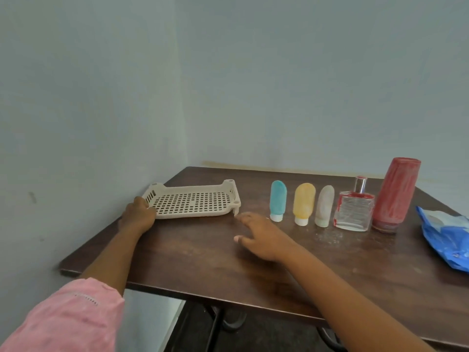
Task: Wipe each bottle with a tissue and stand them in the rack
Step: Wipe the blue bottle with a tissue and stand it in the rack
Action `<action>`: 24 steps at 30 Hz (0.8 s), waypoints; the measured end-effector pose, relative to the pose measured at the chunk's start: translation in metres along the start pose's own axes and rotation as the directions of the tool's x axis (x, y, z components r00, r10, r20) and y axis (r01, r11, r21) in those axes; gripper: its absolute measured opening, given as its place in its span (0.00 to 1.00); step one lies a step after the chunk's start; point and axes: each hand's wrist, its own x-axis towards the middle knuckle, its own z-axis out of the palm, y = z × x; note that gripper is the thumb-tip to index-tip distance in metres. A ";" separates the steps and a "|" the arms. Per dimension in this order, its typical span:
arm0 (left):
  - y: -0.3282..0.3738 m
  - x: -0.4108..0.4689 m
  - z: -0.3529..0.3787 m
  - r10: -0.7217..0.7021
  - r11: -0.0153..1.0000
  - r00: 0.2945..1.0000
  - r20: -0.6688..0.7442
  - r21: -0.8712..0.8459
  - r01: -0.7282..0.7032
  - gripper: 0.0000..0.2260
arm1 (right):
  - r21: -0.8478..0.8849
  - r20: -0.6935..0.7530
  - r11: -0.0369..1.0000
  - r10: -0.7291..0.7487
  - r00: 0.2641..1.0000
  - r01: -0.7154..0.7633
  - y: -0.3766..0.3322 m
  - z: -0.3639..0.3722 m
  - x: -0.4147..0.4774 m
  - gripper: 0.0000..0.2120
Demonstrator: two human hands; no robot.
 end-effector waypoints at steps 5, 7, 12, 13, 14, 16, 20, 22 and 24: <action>-0.015 -0.012 -0.011 0.037 0.999 0.999 0.012 0.001 -0.037 0.04 | -0.103 0.044 0.994 0.039 0.998 -0.034 -0.008 0.012 0.003 0.34; -0.015 -0.018 -0.011 0.058 0.998 0.998 0.010 0.000 -0.058 0.04 | -0.123 0.055 0.990 0.069 0.996 -0.062 -0.007 0.016 0.002 0.35; -0.002 -0.028 -0.004 0.070 0.997 0.997 0.014 0.035 -0.070 0.05 | -0.193 0.012 0.975 0.112 0.994 -0.108 0.001 0.011 -0.004 0.33; 0.003 -0.030 -0.002 0.066 0.997 0.998 0.014 0.043 -0.066 0.05 | -0.211 0.007 0.971 0.119 0.993 -0.114 0.004 0.009 -0.005 0.33; 0.007 -0.031 0.000 0.062 0.997 0.998 0.013 0.049 -0.063 0.05 | -0.227 0.011 0.966 0.127 0.992 -0.121 0.006 0.006 -0.006 0.33; 0.013 -0.033 0.002 0.058 0.995 0.998 0.014 0.078 -0.059 0.06 | -0.248 0.009 0.961 0.131 0.991 -0.125 0.008 0.000 -0.008 0.32; 0.022 -0.038 -0.001 0.093 0.970 0.993 -0.073 0.234 -0.073 0.15 | -0.214 -0.330 0.959 0.106 0.938 -0.184 0.007 -0.024 -0.010 0.25; 0.031 -0.042 -0.002 0.119 0.963 0.982 -0.143 0.258 -0.079 0.19 | -0.138 -0.507 0.949 0.178 0.844 -0.283 0.010 -0.040 -0.004 0.23; 0.047 -0.049 -0.003 0.147 0.964 0.972 -0.184 0.247 -0.099 0.20 | -0.080 -0.555 0.925 0.267 0.787 -0.371 0.018 -0.053 0.005 0.25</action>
